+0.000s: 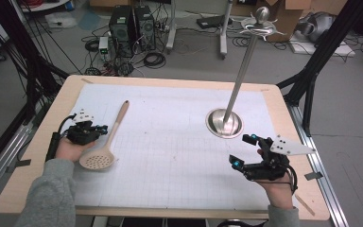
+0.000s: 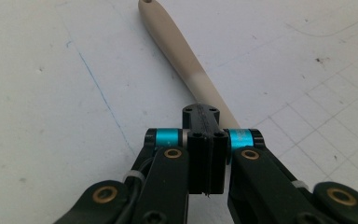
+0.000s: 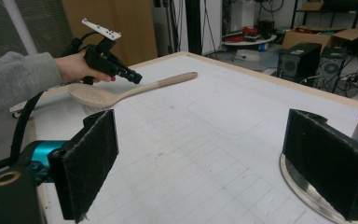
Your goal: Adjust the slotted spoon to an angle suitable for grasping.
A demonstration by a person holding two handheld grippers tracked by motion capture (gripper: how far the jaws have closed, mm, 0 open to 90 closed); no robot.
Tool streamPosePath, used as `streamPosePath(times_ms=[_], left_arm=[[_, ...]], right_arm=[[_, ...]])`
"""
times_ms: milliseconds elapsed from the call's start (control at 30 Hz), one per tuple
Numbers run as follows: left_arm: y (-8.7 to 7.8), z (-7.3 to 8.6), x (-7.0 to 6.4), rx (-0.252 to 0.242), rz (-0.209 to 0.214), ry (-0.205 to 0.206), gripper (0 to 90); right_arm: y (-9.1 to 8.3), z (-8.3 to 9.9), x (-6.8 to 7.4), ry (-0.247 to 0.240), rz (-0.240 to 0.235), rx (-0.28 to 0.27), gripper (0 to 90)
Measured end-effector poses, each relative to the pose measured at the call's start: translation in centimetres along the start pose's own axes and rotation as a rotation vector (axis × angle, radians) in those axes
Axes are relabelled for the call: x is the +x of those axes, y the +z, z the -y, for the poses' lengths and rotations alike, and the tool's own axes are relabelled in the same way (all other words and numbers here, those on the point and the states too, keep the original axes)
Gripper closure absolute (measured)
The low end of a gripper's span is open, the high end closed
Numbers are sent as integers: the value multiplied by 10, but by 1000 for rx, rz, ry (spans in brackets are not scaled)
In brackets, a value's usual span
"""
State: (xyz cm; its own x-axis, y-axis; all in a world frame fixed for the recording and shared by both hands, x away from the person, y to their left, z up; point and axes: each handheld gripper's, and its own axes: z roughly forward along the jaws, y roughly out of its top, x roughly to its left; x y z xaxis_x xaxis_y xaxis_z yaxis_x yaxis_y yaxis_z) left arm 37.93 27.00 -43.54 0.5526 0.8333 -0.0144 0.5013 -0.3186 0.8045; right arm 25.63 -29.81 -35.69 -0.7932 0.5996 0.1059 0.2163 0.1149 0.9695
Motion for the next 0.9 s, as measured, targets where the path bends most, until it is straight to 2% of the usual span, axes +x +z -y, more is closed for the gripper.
streamPosePath(times_ms=[100,200,267,300,333,500,900], left_arm=[[3,1,1,7,-2,-10,896],[6,2,1,16,9,-3,896],[11,0,-1,51,24,29,896],[11,0,-1,51,24,29,896],[15,-2,-3,58,35,46,896],[18,-4,-3,66,54,46,896],[20,-4,-9,59,112,93,896]], right_arm=[[0,1,-1,0,1,-1,93],[0,1,-2,6,4,2,93],[0,2,-3,9,6,2,93],[1,2,-3,11,6,5,93],[1,3,-4,6,6,6,93],[0,4,-5,14,10,9,93],[-1,4,-5,9,13,8,93]])
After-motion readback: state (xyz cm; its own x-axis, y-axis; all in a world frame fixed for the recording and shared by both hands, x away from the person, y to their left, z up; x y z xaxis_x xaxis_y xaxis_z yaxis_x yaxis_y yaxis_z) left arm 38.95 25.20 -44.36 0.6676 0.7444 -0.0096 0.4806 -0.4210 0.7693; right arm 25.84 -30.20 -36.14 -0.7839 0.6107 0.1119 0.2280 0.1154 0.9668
